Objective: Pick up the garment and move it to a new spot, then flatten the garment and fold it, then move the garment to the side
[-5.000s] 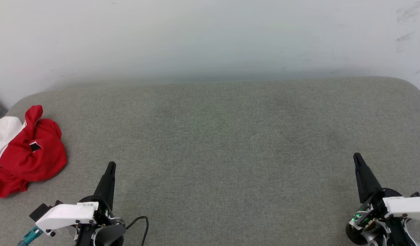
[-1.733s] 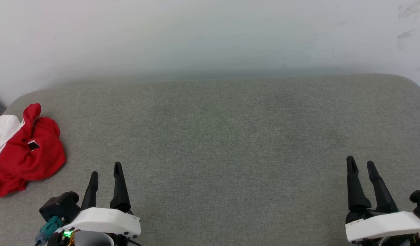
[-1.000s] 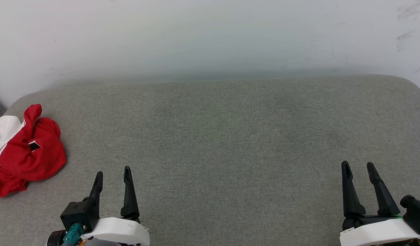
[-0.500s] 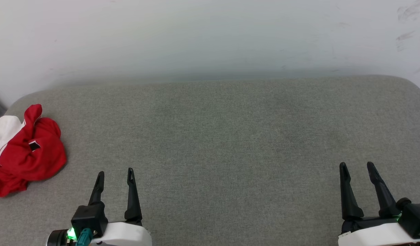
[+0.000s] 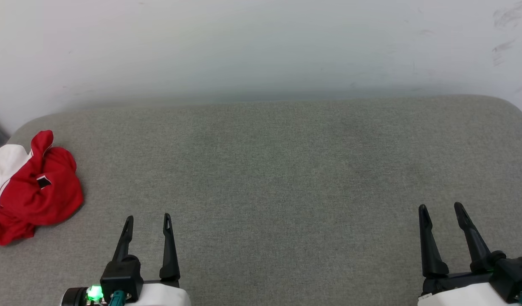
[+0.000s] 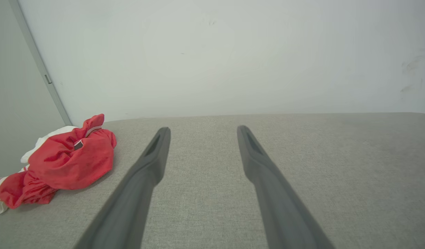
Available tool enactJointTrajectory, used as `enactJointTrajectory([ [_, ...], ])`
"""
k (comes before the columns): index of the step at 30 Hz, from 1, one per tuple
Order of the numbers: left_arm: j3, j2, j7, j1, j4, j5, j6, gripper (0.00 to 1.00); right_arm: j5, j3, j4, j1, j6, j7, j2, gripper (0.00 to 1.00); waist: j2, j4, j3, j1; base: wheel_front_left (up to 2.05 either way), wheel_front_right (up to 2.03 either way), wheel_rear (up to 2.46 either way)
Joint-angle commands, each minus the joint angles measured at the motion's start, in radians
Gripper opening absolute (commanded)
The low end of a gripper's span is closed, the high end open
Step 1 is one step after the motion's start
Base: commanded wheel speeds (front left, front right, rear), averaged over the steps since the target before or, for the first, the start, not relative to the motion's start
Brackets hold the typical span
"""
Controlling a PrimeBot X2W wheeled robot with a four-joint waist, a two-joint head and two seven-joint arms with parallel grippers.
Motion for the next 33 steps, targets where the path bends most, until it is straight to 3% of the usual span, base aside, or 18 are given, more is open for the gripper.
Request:
enactJointTrajectory([
  [1, 0.002, -0.002, -0.009, 0.010, 0.003, 0.020, -0.006, 1.00, -0.014, 0.003, -0.010, 0.009, 0.000, -0.010, -0.002, 1.00, 0.0000, 0.000, 0.000, 0.0000, 0.00, 0.00, 0.00],
  [7, 0.010, -0.013, -0.019, 0.013, 0.008, 0.056, -0.015, 1.00, -0.041, 0.005, -0.016, 0.015, 0.000, -0.020, -0.001, 1.00, 0.0000, 0.001, 0.003, 0.0000, 0.00, 0.00, 0.00],
  [23, 0.048, -0.033, -0.017, 0.017, 0.033, 0.034, -0.059, 1.00, 0.015, 0.009, 0.004, 0.021, 0.000, -0.018, -0.001, 1.00, 0.0000, 0.001, 0.005, 0.0000, 0.00, 0.00, 0.00],
  [33, 0.056, -0.038, -0.017, 0.012, 0.043, 0.041, -0.063, 1.00, 0.017, 0.006, 0.008, 0.023, 0.000, -0.018, -0.001, 1.00, 0.0000, 0.010, 0.004, 0.0000, 0.00, 0.00, 0.00],
])
